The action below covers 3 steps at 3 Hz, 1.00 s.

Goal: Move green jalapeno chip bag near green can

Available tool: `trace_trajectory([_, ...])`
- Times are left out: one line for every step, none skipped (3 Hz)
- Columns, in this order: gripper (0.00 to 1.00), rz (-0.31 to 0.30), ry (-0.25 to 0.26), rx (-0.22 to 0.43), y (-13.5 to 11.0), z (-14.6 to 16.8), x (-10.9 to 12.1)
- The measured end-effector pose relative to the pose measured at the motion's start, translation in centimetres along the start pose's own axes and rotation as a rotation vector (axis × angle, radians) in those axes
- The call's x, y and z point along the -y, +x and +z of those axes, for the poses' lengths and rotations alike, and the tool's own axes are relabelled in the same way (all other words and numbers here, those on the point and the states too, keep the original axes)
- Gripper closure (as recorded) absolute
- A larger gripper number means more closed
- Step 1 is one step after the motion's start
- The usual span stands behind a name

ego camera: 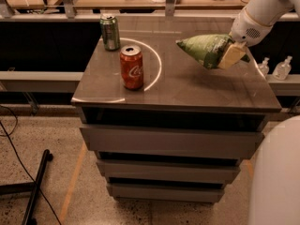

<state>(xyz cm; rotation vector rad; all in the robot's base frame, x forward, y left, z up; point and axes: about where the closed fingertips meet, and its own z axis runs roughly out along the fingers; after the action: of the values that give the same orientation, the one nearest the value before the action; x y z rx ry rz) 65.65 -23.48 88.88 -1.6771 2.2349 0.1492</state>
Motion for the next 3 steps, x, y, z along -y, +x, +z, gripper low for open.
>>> trace_trajectory([1.00, 0.005, 0.094, 0.076, -3.3, -1.0, 2.5])
trace_trajectory([1.00, 0.005, 0.097, 0.081, -3.4, -0.9, 2.6])
trace_trajectory([1.00, 0.004, 0.115, 0.113, -4.5, -0.2, 3.3])
